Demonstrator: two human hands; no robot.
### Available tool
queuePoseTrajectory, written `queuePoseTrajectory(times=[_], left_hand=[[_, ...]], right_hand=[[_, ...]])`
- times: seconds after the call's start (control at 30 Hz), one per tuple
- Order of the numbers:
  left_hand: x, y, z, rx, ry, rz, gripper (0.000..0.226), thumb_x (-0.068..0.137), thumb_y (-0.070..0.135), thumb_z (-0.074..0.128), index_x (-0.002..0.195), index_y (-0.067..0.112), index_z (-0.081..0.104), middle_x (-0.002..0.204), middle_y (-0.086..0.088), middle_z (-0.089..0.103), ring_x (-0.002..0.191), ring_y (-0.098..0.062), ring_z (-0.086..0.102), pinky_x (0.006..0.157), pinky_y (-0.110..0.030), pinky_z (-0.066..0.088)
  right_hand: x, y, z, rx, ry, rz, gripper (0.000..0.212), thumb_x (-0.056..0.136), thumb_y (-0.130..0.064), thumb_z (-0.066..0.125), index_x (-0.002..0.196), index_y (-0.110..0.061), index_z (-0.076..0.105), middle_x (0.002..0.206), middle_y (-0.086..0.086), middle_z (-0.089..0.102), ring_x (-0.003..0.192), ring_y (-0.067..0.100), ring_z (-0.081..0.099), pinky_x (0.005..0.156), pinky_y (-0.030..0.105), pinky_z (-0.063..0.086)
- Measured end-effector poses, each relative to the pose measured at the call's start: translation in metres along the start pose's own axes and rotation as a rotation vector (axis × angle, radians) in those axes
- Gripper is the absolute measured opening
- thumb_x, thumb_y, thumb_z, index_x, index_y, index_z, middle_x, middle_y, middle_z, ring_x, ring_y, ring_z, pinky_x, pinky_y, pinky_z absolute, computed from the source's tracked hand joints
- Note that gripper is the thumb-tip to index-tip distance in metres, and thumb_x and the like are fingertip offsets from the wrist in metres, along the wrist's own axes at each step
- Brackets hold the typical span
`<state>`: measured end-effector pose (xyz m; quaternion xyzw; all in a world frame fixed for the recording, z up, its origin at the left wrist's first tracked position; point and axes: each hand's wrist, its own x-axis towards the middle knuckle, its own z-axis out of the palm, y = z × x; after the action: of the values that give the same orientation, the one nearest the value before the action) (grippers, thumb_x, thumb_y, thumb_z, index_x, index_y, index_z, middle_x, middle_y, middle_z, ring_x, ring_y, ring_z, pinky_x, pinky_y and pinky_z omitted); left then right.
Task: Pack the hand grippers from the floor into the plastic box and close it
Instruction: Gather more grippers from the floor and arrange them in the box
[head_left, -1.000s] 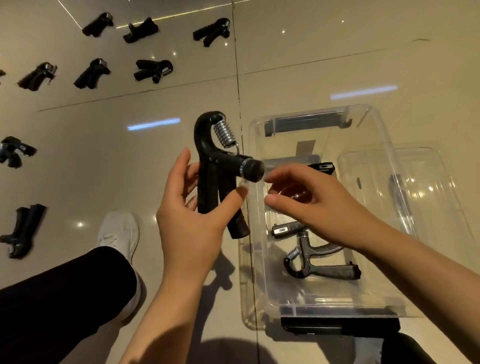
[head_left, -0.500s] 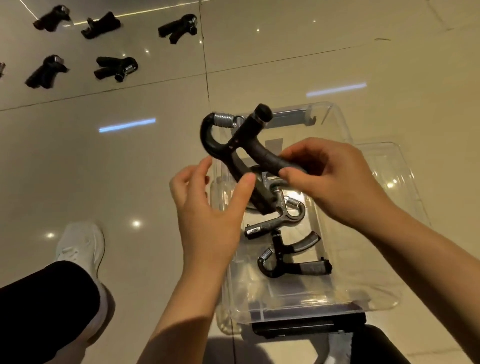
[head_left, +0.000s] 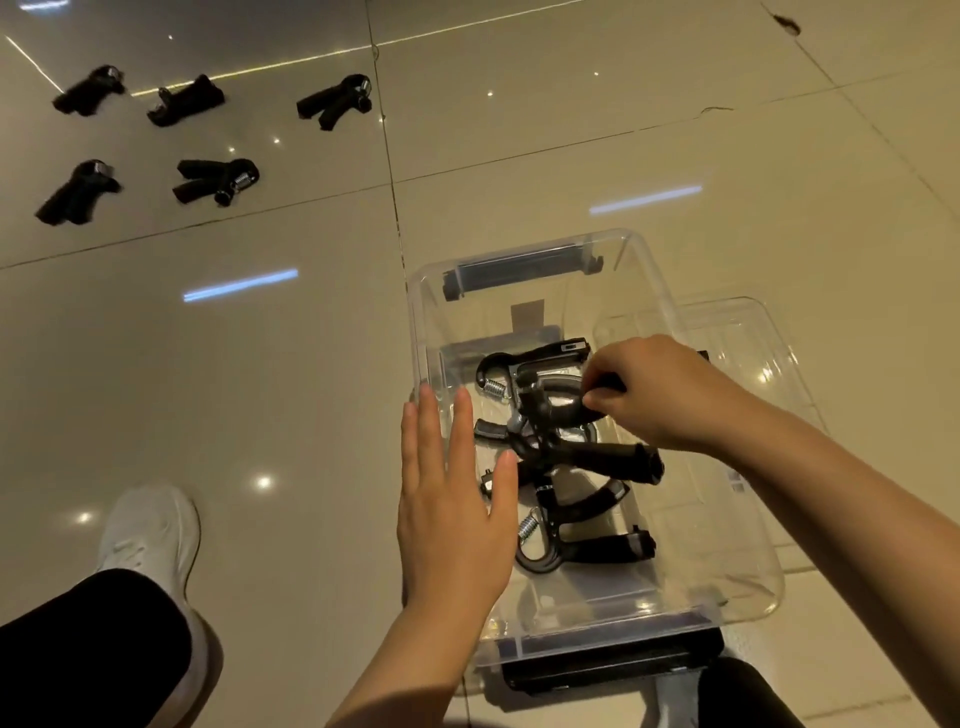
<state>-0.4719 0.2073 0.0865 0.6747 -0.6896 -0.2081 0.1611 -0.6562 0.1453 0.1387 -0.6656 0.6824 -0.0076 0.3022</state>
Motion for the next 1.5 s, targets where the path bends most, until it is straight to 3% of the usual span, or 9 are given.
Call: queuePoseTrajectory(times=[0.2, 0.4, 0.6, 0.73, 0.87, 1.07, 1.17, 1.3, 1.5], left_hand=[[0.001, 0.002, -0.001, -0.033, -0.018, -0.012, 0.055, 0.093, 0.047, 0.034, 0.145, 0.037, 0.016, 0.155, 0.016, -0.012, 0.139, -0.001, -0.017, 0.106, -0.024, 0.001], [0.001, 0.000, 0.000, -0.047, 0.009, 0.003, 0.051, 0.094, 0.050, 0.028, 0.143, 0.037, 0.021, 0.155, 0.017, -0.008, 0.139, 0.001, -0.015, 0.102, -0.019, -0.004], [0.002, 0.000, 0.000, -0.086, 0.020, 0.001, 0.054, 0.091, 0.053, 0.020, 0.143, 0.038, 0.022, 0.155, 0.017, -0.005, 0.139, 0.003, -0.014, 0.095, -0.007, -0.008], [0.002, 0.000, -0.001, -0.129, 0.029, -0.008, 0.055, 0.091, 0.052, 0.019, 0.142, 0.037, 0.026, 0.155, 0.017, 0.000, 0.139, 0.003, -0.010, 0.093, -0.002, -0.007], [0.002, 0.001, -0.001, -0.140, 0.025, -0.015, 0.054, 0.091, 0.051, 0.020, 0.142, 0.037, 0.026, 0.155, 0.016, 0.001, 0.140, 0.001, -0.008, 0.094, -0.004, -0.007], [0.002, 0.001, -0.001, -0.132, 0.017, -0.022, 0.054, 0.091, 0.051, 0.019, 0.143, 0.037, 0.026, 0.155, 0.016, 0.001, 0.140, 0.000, -0.007, 0.099, -0.010, -0.004], [0.002, 0.001, -0.001, -0.130, 0.016, -0.023, 0.055, 0.090, 0.051, 0.018, 0.143, 0.038, 0.025, 0.155, 0.017, 0.001, 0.140, 0.000, -0.007, 0.098, -0.011, -0.004], [0.002, 0.001, 0.000, -0.136, 0.021, -0.023, 0.055, 0.090, 0.052, 0.019, 0.143, 0.037, 0.025, 0.155, 0.017, 0.002, 0.140, 0.000, -0.005, 0.099, -0.011, -0.003], [0.002, 0.002, 0.000, -0.146, 0.028, -0.033, 0.054, 0.090, 0.051, 0.020, 0.142, 0.037, 0.027, 0.155, 0.017, 0.004, 0.141, -0.001, -0.003, 0.093, -0.004, -0.004]], right_hand=[[0.002, 0.003, 0.008, -0.079, -0.326, -0.049, 0.022, 0.093, -0.023, 0.054, 0.111, -0.016, 0.064, 0.106, 0.001, 0.062, 0.093, 0.015, 0.056, 0.080, 0.027, 0.046], [0.016, 0.005, 0.053, -0.233, -0.588, -0.057, 0.025, 0.091, -0.014, 0.051, 0.112, -0.010, 0.064, 0.110, 0.006, 0.064, 0.096, 0.020, 0.059, 0.078, 0.029, 0.047], [0.018, 0.015, 0.082, -0.564, -0.474, -0.122, 0.024, 0.091, -0.011, 0.045, 0.110, -0.009, 0.060, 0.110, 0.007, 0.061, 0.098, 0.025, 0.057, 0.072, 0.030, 0.043], [0.013, 0.026, 0.108, -0.645, -0.480, -0.236, 0.040, 0.090, -0.038, 0.054, 0.124, -0.016, 0.056, 0.119, 0.006, 0.057, 0.109, 0.026, 0.053, 0.086, 0.036, 0.048], [0.012, 0.032, 0.111, -0.630, -0.535, -0.233, 0.057, 0.084, -0.047, 0.062, 0.129, -0.016, 0.045, 0.123, 0.007, 0.054, 0.113, 0.025, 0.051, 0.083, 0.035, 0.044], [0.011, 0.023, 0.111, -0.680, -0.602, -0.233, 0.065, 0.079, -0.041, 0.071, 0.130, -0.012, 0.043, 0.120, 0.008, 0.057, 0.109, 0.028, 0.055, 0.083, 0.037, 0.046], [0.011, 0.018, 0.108, -0.749, -0.577, -0.270, 0.052, 0.083, -0.031, 0.069, 0.126, -0.011, 0.049, 0.116, 0.007, 0.059, 0.104, 0.027, 0.058, 0.073, 0.034, 0.044], [0.015, 0.018, 0.105, -0.880, -0.484, -0.364, 0.026, 0.096, -0.027, 0.048, 0.116, -0.014, 0.058, 0.110, 0.003, 0.062, 0.092, 0.024, 0.059, 0.062, 0.029, 0.041], [0.020, 0.028, 0.106, -0.962, -0.459, -0.432, 0.036, 0.096, -0.013, 0.047, 0.130, -0.022, 0.053, 0.114, 0.002, 0.062, 0.104, 0.024, 0.060, 0.070, 0.030, 0.043]])
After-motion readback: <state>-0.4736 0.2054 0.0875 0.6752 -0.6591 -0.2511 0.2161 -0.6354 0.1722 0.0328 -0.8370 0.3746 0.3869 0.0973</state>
